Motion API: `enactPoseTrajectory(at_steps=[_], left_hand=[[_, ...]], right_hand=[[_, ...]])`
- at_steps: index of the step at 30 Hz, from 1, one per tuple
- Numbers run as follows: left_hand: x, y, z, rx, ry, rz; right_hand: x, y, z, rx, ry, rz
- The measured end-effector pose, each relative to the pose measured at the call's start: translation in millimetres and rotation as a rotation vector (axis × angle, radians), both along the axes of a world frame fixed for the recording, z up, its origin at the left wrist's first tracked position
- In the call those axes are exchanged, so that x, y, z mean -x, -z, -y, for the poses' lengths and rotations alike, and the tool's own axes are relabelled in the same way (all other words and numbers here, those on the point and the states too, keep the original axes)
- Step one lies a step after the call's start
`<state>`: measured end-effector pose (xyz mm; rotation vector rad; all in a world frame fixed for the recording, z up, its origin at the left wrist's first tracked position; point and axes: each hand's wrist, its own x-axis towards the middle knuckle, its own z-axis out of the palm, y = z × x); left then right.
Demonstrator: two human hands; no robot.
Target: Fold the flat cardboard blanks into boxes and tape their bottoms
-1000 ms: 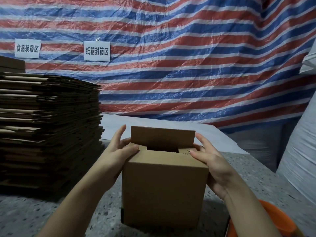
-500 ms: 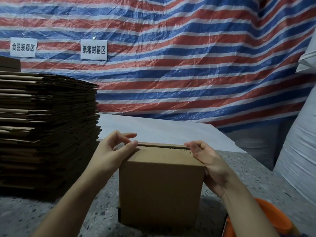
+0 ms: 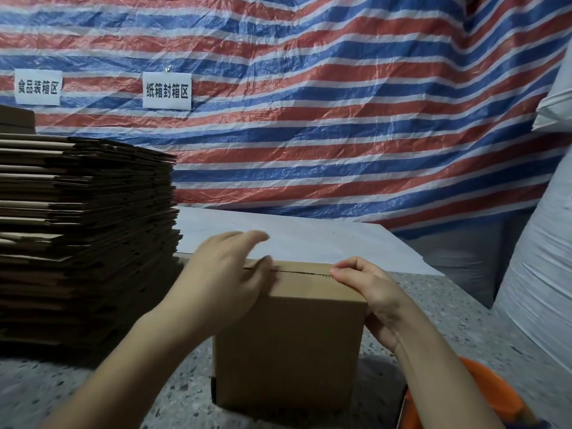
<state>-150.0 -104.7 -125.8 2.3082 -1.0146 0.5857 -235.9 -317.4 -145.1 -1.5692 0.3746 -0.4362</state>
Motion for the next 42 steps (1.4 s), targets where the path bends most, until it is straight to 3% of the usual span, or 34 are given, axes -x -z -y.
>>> enactPoseTrajectory(at_steps=[5,10,12,14,16,20,29,42], left_hand=[[16,4,17,-0.382,0.095,0.081],[14,3,18,-0.397,0.103,0.094],[12,4,18,-0.410,0.105,0.077],[12,3,18,-0.423,0.103,0.056],[12,2,19,-0.436,0.096,0.043],[13,1,19,-0.449,0.087,0.024],[17,0,21,-0.462,0.092,0.029],[28,-3,25,-0.383,0.082,-0.028]], right_hand=[[1,-2,-2,0.034,0.012,-0.021],[9,-5,5,0.196,0.008,-0.034],[29,-13,20,0.385,0.070,-0.039],[60,-21,42,0.741,0.123,-0.109],[93,-22,61,1.033,0.050,-0.295],[137,2,78,1.277,-0.097,-0.679],[133,49,74,1.164,-0.010,-0.771],[135,70,83,1.330,0.037,-0.711]])
